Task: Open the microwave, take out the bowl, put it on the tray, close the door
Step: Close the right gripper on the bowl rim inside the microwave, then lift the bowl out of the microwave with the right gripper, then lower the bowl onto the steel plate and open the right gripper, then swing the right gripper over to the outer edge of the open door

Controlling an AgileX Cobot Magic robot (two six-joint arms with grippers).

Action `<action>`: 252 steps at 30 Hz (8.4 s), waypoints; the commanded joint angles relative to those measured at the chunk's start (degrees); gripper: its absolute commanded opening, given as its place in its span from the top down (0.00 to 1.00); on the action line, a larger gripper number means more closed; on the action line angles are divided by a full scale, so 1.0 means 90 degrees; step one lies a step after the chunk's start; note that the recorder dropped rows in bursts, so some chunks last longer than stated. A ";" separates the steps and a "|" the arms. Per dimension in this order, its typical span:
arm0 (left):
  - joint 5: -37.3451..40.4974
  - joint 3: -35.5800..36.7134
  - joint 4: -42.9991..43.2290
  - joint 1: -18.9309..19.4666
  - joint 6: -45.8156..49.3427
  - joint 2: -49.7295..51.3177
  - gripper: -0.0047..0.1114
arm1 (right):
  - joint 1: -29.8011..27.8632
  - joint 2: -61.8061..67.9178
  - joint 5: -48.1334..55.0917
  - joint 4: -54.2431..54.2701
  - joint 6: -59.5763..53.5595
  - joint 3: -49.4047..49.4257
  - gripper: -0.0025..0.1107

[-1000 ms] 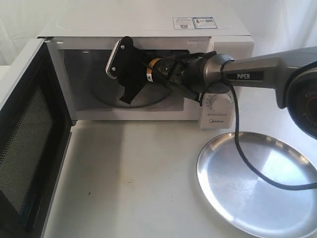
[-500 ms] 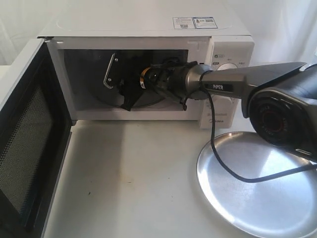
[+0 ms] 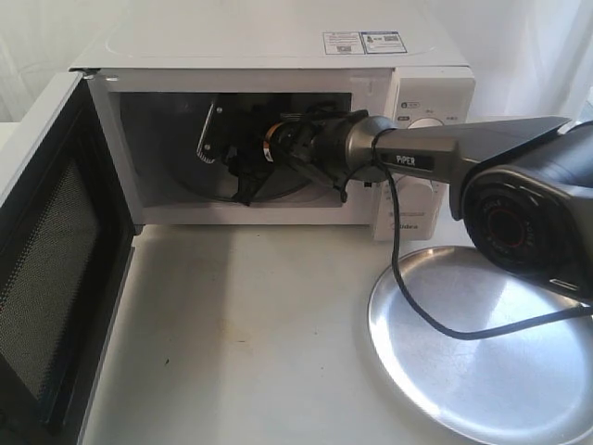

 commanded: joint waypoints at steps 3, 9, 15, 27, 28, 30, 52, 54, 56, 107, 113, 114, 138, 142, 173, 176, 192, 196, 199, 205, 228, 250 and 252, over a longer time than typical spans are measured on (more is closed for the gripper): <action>-0.0011 0.0021 -0.0022 -0.0005 -0.0040 -0.0013 0.96 | 0.0225 -0.0212 -0.0011 0.0031 -0.0135 -0.0042 0.49; -0.0011 0.0021 -0.0022 -0.0005 -0.0040 -0.0013 0.96 | 0.0270 -0.0341 0.0111 0.0031 -0.0167 -0.0053 0.49; -0.0011 0.0021 -0.0022 -0.0005 -0.0040 -0.0013 0.96 | 0.0255 -0.0343 0.0899 -0.0003 -0.0260 -0.0355 0.49; -0.0011 0.0021 -0.0022 -0.0005 -0.0040 -0.0013 0.96 | 0.0272 0.0136 0.1779 -0.1440 0.0669 -0.1174 0.57; -0.0011 0.0021 -0.0022 -0.0005 -0.0040 -0.0013 0.96 | 0.0304 0.0168 0.1779 -0.1861 0.1072 -0.1174 0.57; -0.0011 0.0021 -0.0022 -0.0005 -0.0040 -0.0013 0.96 | 0.0344 0.0214 0.1895 -0.2545 0.1712 -0.1174 0.57; -0.0011 0.0021 -0.0022 -0.0005 -0.0040 -0.0013 0.96 | 0.0431 0.0408 0.2420 -0.3217 0.2410 -0.1177 0.50; -0.0011 0.0021 -0.0022 -0.0005 -0.0040 -0.0013 0.96 | 0.0431 0.0443 0.2467 -0.3217 0.2410 -0.1177 0.50; -0.0011 0.0021 -0.0022 -0.0005 -0.0040 -0.0013 0.96 | 0.0431 0.0443 0.2456 -0.3217 0.2410 -0.1177 0.50; -0.0011 0.0021 -0.0022 -0.0005 -0.0040 -0.0013 0.96 | 0.2058 -0.0229 0.4566 -0.1198 0.2354 -0.1453 0.98; -0.0011 0.0021 -0.0022 -0.0005 -0.0040 -0.0013 0.96 | 0.2503 -0.0797 0.6752 -0.0177 0.2364 -0.1307 0.98; -0.0011 0.0021 -0.0022 -0.0005 -0.0040 -0.0013 0.96 | 0.2623 -0.0958 0.6676 -0.0015 0.2407 -0.1116 0.98; -0.0011 0.0021 -0.0022 -0.0005 -0.0040 -0.0013 0.96 | 0.4242 -0.6423 0.6785 -0.1972 0.8386 0.6460 0.98; -0.0011 0.0021 -0.0022 -0.0005 -0.0040 -0.0013 0.96 | 0.4108 -0.7055 0.5997 -0.2641 0.9565 0.7605 0.98; -0.0011 0.0021 -0.0022 -0.0005 -0.0040 -0.0013 0.96 | 0.1071 -0.5533 0.2108 -0.5443 1.1962 0.8979 0.90; -0.0011 0.0021 -0.0022 -0.0005 -0.0040 -0.0013 0.96 | 0.1071 -0.5533 0.1766 -0.5525 1.1979 0.8979 0.78; -0.0011 0.0021 -0.0022 -0.0005 -0.0040 -0.0013 0.96 | 0.1082 -0.8374 0.0493 -0.7081 1.3460 0.8340 0.72; -0.0011 0.0021 -0.0022 -0.0005 -0.0040 -0.0013 0.96 | 0.1092 -0.8406 -0.0733 -0.7081 1.3005 0.7551 0.98; -0.0011 0.0021 -0.0022 -0.0005 -0.0040 -0.0013 0.96 | 0.1251 -0.8073 -0.1327 -0.6818 1.2600 0.6795 0.98; -0.0011 0.0021 -0.0022 -0.0005 -0.0040 -0.0013 0.96 | 0.1400 -0.6354 -0.3565 -0.4573 1.0704 0.4553 0.98; -0.0011 0.0021 -0.0022 -0.0005 -0.0040 -0.0013 0.96 | 0.2294 -0.2675 -0.7181 -0.4442 1.1669 0.1177 0.98; -0.0011 0.0021 -0.0022 -0.0005 -0.0040 -0.0013 0.96 | 0.2548 -0.1350 -0.7717 -0.4358 1.2440 0.0163 0.98; -0.0011 0.0021 -0.0022 -0.0005 -0.0040 -0.0013 0.96 | 0.2522 -0.1350 -0.7717 -0.4462 1.2819 0.0163 0.98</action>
